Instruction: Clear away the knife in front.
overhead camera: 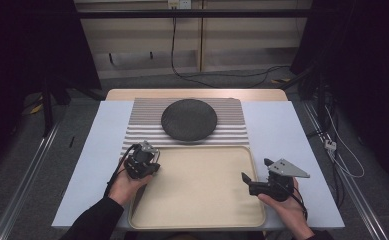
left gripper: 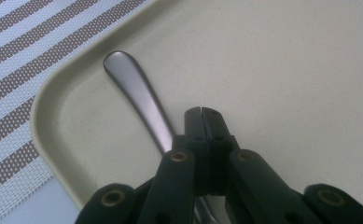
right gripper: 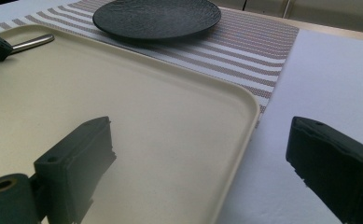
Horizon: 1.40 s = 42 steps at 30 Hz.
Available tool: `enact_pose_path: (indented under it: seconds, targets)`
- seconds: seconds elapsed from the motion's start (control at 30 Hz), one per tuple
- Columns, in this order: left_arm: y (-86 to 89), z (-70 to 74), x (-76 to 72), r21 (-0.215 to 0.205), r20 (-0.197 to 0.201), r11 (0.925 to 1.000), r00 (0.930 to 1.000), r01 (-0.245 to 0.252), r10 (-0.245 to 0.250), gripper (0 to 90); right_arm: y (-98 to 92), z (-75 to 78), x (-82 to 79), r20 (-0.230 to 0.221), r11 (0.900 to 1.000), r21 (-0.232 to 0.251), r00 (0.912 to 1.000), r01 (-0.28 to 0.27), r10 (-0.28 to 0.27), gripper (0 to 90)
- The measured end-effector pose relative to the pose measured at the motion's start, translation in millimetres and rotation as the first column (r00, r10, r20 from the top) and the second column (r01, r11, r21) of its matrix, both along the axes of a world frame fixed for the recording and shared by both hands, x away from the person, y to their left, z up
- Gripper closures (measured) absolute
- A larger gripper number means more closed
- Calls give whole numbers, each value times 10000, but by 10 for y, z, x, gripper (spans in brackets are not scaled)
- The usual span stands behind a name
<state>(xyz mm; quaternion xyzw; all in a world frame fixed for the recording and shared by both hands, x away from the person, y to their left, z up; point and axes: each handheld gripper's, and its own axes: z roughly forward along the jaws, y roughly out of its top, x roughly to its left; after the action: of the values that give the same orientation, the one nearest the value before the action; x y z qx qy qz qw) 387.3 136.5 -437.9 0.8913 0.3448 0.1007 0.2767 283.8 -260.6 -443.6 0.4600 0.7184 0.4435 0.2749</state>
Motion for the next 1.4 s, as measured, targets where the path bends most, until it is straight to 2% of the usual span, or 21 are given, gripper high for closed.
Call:
enact_pose_path:
  seconds: [0.3, 0.43, 0.5, 0.7, 0.83, 0.97, 1.03, 1.1, 1.23, 1.33, 1.4]
  targets:
    - [58, 6, -32, 165, 94, 9998, 9999, -124, 123, 900, 2, -2, 4, 6, 10000, -32, 10000, -4, 4, 72]
    - [89, 1, -31, 114, 151, 9999, 9998, -116, 114, 900, 3, -3, 5, 0, 10000, -27, 10000, -9, 9, 72]
    - [99, -1, -34, 85, 159, 9996, 9995, -279, 278, 900, 3, -4, 6, -11, 10000, -40, 10000, 2, -2, 72]
    - [157, -12, -43, -54, 231, 9997, 9995, -234, 235, 900, 5, -4, 7, -16, 10000, -41, 10000, 17, -17, 73]
    - [212, -23, -44, -347, 84, 9991, 9997, -241, 244, 900, 4, -5, 7, -29, 10000, -35, 10000, 22, -22, 73]
    - [210, -20, -50, -251, 198, 9993, 9994, -292, 297, 900, 5, -3, 6, -18, 10000, -35, 10000, 32, -32, 73]
    - [214, -21, -47, -363, 116, 9991, 9997, -228, 232, 888, 6, -2, 6, -9, 10000, -42, 10000, 32, -32, 73]
    - [208, -7, -55, -353, 191, 9991, 9995, -237, 244, 858, 4, -3, 7, -13, 10000, -44, 10000, 24, -24, 73]
    - [228, 43, -59, -733, 457, 9967, 9982, -346, 380, 738, 2, -3, 6, -19, 10000, -18, 10000, 26, -26, 74]
    - [246, 66, -61, -959, 563, 9938, 9965, -557, 612, 580, 1, -2, 6, -8, 10000, -6, 10000, 30, -30, 73]
    - [242, 73, -68, -934, 542, 9936, 9962, -631, 684, 480, 4, -2, 8, -23, 10000, -15, 10000, 21, -21, 73]
